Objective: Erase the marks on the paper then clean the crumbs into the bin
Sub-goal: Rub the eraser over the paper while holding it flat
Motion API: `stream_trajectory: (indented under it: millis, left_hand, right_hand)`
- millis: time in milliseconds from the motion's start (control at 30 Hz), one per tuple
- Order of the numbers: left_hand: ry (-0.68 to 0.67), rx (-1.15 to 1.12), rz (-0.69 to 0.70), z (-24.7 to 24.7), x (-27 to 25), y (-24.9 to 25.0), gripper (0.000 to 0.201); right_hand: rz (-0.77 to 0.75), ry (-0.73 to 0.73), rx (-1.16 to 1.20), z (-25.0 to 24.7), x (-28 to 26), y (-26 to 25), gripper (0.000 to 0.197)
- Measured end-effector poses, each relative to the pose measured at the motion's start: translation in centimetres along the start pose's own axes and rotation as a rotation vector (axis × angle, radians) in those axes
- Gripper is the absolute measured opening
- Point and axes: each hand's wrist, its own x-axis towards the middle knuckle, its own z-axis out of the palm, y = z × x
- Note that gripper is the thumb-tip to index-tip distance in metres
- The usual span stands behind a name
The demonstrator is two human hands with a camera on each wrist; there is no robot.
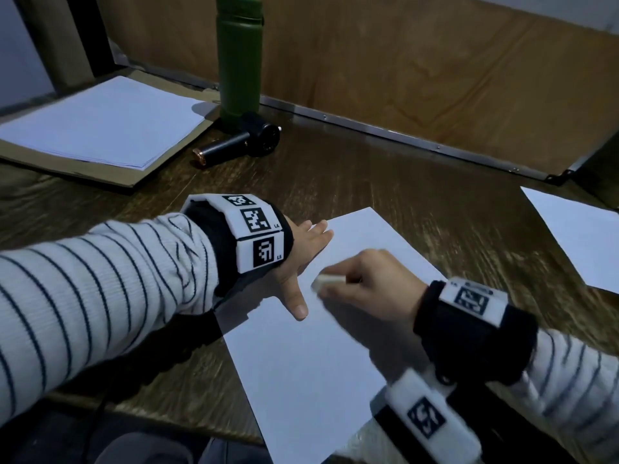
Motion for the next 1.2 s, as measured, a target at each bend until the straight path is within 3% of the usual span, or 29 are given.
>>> stream_trajectory:
  millis: [100, 167, 233, 333, 400, 567, 667, 867, 1067, 1200]
  left_hand:
    - [-0.022, -0.001, 0.011, -0.2, -0.1, 0.0, 0.134]
    - [-0.039, 0.004, 0.008, -0.4, 0.0, 0.1, 0.133]
    - [-0.033, 0.013, 0.0, -0.2, 0.2, 0.1, 0.132]
    - [-0.036, 0.036, -0.014, 0.0, 0.3, 0.2, 0.132]
    - [-0.042, 0.045, -0.018, 0.0, 0.4, 0.2, 0.133]
    - [-0.043, 0.032, -0.009, -0.1, 0.3, 0.1, 0.134]
    - [-0.047, 0.029, -0.017, -0.1, 0.3, 0.2, 0.134]
    - [-0.033, 0.033, -0.01, -0.1, 0.2, 0.2, 0.133]
    - [-0.042, 0.035, -0.01, -0.2, 0.2, 0.2, 0.133]
    - [-0.037, 0.036, -0.013, 0.0, 0.3, 0.1, 0.134]
  right_hand:
    - [0.18, 0.149, -0.036, -1.8, 1.9, 2.2, 0.02]
    - [0.214, 0.169, -0.023, -2.1, 2.0, 2.6, 0.019]
    - [0.135, 0.117, -0.005, -1.4, 0.7, 1.8, 0.016]
    - [-0.031, -0.076, 0.07, 0.3, -2.1, -0.4, 0.015]
    - [-0.066, -0.109, 0.063, 0.3, -2.2, -0.6, 0.019]
    - [0.137, 0.134, -0.045, -1.5, 1.7, 2.3, 0.022]
    - [0.172, 0.174, -0.033, -1.2, 1.5, 2.6, 0.022]
    - [-0.055, -0.143, 0.064, 0.1, -3.4, 0.0, 0.015]
    - [0.197, 0.147, -0.035, -2.0, 1.3, 2.2, 0.021]
    - [0.209, 0.174, -0.02, -1.4, 0.9, 2.2, 0.018]
